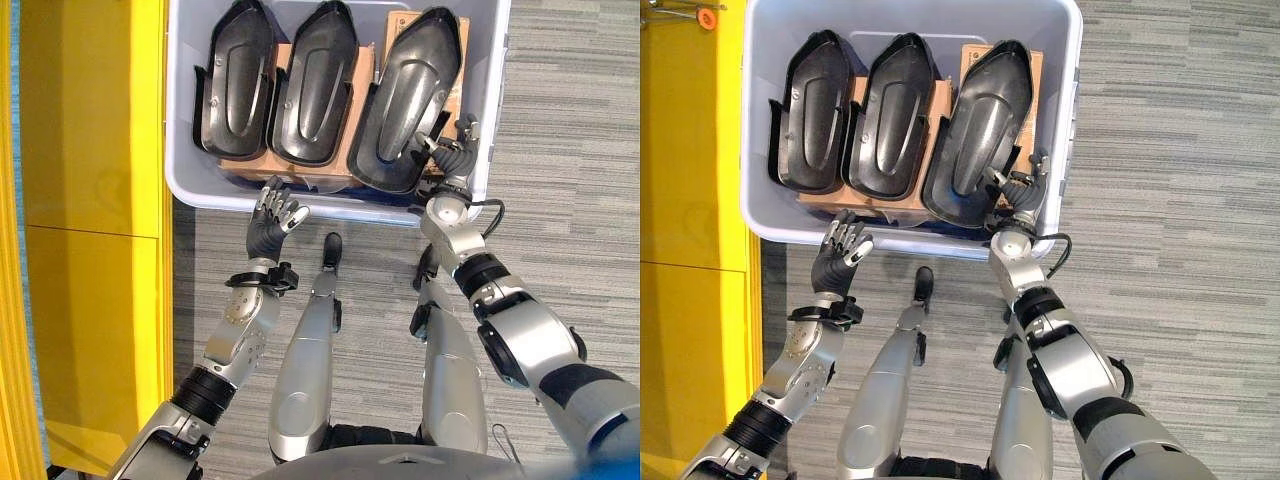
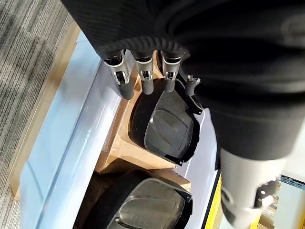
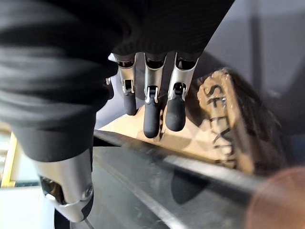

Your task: Move parts from the plastic box to the shelf.

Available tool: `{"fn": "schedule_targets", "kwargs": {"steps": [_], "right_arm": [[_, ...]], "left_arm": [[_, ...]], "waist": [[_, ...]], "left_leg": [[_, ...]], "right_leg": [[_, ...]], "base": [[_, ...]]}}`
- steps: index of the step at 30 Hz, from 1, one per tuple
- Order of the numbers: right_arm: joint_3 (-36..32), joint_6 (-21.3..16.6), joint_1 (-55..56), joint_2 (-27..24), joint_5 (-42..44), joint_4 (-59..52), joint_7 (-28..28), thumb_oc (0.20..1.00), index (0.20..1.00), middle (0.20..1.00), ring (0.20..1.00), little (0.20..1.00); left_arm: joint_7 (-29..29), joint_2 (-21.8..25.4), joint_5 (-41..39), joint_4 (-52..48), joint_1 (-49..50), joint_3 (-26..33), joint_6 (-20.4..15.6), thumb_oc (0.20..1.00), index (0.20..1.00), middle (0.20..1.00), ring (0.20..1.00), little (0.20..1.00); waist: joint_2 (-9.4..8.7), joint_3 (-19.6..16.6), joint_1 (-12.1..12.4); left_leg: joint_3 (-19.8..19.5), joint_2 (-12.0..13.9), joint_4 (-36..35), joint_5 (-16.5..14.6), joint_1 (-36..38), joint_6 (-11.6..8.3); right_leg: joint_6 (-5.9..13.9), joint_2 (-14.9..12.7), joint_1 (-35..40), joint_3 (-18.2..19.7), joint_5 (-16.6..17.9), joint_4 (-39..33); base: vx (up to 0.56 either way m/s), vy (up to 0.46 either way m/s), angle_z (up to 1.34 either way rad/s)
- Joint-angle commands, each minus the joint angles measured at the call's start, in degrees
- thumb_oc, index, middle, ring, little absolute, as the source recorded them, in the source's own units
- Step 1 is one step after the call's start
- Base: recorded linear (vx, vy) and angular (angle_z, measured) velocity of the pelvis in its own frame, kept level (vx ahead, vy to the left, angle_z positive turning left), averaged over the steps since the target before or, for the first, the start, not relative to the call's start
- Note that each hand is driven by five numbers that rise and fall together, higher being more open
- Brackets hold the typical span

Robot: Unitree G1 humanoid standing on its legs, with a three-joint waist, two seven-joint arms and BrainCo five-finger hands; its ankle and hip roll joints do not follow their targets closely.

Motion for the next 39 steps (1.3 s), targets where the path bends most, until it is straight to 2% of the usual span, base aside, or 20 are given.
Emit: {"fn": "schedule_targets", "kwargs": {"steps": [1, 10, 14, 15, 18, 20, 21, 22, 23, 25, 30, 39], "right_arm": [[-1.1, 0.5, 0.0, 0.3, 4.3, 3.5, 0.2, 1.0, 1.0, 1.0, 1.0, 1.0], [0.3, 3.9, -3.6, -1.0, 0.4, 10.0, -1.4, 1.0, 1.0, 1.0, 1.0, 1.0], [0.3, 3.9, -3.6, -1.0, 0.4, 10.0, -1.4, 1.0, 1.0, 1.0, 1.0, 1.0], [1.7, 6.9, -4.3, -1.8, -3.4, 14.3, -1.4, 1.0, 1.0, 1.0, 1.0, 1.0], [2.4, 8.4, -4.6, -2.4, -5.5, 15.7, -1.4, 1.0, 1.0, 1.0, 1.0, 1.0], [6.2, 12.8, -4.2, -2.9, -11.9, 18.6, 1.6, 1.0, 1.0, 1.0, 1.0, 1.0], [6.5, 13.0, -4.4, -3.1, -12.4, 19.4, 2.1, 1.0, 1.0, 1.0, 1.0, 1.0], [6.5, 13.0, -4.5, -3.1, -12.4, 19.4, 2.1, 0.555, 0.555, 0.555, 0.555, 0.555], [7.3, 15.0, -5.0, -3.5, -13.7, 22.0, 3.8, 0.2, 0.2, 0.2, 0.2, 0.2], [8.7, 16.8, -4.7, -3.9, -16.2, 23.3, 5.4, 0.2, 0.2, 0.2, 0.2, 0.2], [9.2, 18.4, -3.4, -3.8, -19.0, 24.2, 6.7, 0.2, 0.2, 0.2, 0.2, 0.2], [9.1, 19.1, -3.2, -4.2, -20.7, 24.0, 7.4, 0.2, 0.2, 0.2, 0.2, 0.2]], "left_arm": [[0.9, 2.1, 1.2, -3.6, 0.0, -1.4, -1.8, 1.0, 1.0, 1.0, 1.0, 1.0], [1.6, 2.2, 1.2, -4.2, -0.7, -2.1, -2.1, 1.0, 1.0, 1.0, 1.0, 1.0], [1.6, 2.2, 1.2, -4.2, -0.7, -2.1, -2.1, 1.0, 1.0, 1.0, 1.0, 1.0], [1.5, 2.4, 1.4, -4.5, -1.5, -2.8, -2.3, 1.0, 1.0, 1.0, 1.0, 1.0], [1.6, 2.4, 1.3, -4.7, -1.7, -2.8, -2.4, 1.0, 1.0, 1.0, 1.0, 1.0], [1.1, 2.5, 1.4, -5.0, -1.8, -2.9, -2.4, 1.0, 1.0, 1.0, 1.0, 1.0], [0.8, 2.5, 1.5, -5.0, -1.8, -3.0, -2.3, 1.0, 1.0, 1.0, 1.0, 1.0], [0.8, 2.5, 1.5, -5.0, -1.8, -3.0, -2.3, 1.0, 1.0, 1.0, 1.0, 1.0], [0.2, 2.6, 1.3, -4.8, -2.0, -3.2, -2.0, 1.0, 1.0, 1.0, 1.0, 1.0], [-0.2, 2.7, 1.4, -4.6, -1.8, -3.0, -1.7, 1.0, 1.0, 1.0, 1.0, 1.0], [-1.0, 2.9, 1.6, -4.7, -1.0, -2.2, -1.0, 1.0, 1.0, 1.0, 1.0, 1.0], [-1.7, 2.8, 1.5, -4.5, -0.4, -2.0, -0.1, 1.0, 1.0, 1.0, 1.0, 1.0]], "waist": [[1.74, -0.9, 1.7], [2.31, -0.9, 2.3], [2.32, -0.9, 2.3], [2.81, -0.9, 2.9], [3.03, -0.9, 3.1], [3.19, -0.9, 3.7], [3.23, -0.9, 3.8], [3.23, -0.9, 3.8], [3.27, -0.9, 4.2], [3.33, -0.9, 4.5], [3.57, -0.9, 4.7], [3.71, -0.9, 4.6]], "left_leg": [[1.3, -1.8, 2.5, -5.3, -0.9, 3.01], [1.1, -2.4, 3.2, -5.8, -1.4, 3.3], [1.1, -2.4, 3.2, -5.8, -1.4, 3.3], [0.7, -2.9, 3.6, -5.8, -1.8, 3.44], [0.5, -3.1, 3.6, -5.9, -2.1, 3.51], [0.1, -3.5, 3.9, -5.8, -2.6, 3.57], [0.1, -3.5, 4.0, -5.8, -2.7, 3.61], [0.1, -3.5, 4.0, -5.8, -2.7, 3.61], [-0.1, -3.6, 4.4, -6.0, -2.9, 3.72], [-0.2, -3.7, 4.5, -6.0, -2.8, 3.75], [-0.4, -3.9, 4.4, -6.0, -2.3, 3.77], [-0.4, -4.0, 3.9, -5.8, -1.4, 3.81]], "right_leg": [[3.8, -3.1, 2.5, 0.3, -4.8, 3.1], [4.03, -3.5, 2.5, 0.3, -4.9, 3.5], [4.03, -3.5, 2.5, 0.3, -4.9, 3.5], [4.29, -3.9, 2.5, -0.2, -5.0, 3.7], [4.34, -4.0, 2.5, -0.4, -4.9, 3.8], [4.46, -4.1, 2.4, -0.6, -4.8, 3.8], [4.46, -4.2, 2.4, -0.7, -4.8, 3.8], [4.46, -4.2, 2.4, -0.7, -4.8, 3.8], [4.45, -4.2, 2.5, -1.0, -4.9, 4.1], [4.47, -4.4, 2.6, -1.1, -5.0, 4.3], [4.48, -4.6, 3.3, -1.2, -4.9, 4.0], [4.43, -4.7, 3.7, -1.2, -5.0, 4.2]], "base": [[0.0, 0.0, 0.0], [0.01, 0.015, 0.04], [0.0, 0.01, 0.04], [0.02, 0.04, -0.01], [0.0, 0.025, 0.04], [-0.01, 0.014, 0.06], [0.0, 0.004, 0.05], [0.0, 0.004, 0.05], [0.0, 0.004, 0.04], [0.0, 0.01, 0.08], [-0.01, 0.015, 0.07], [0.0, 0.002, 0.0]]}}
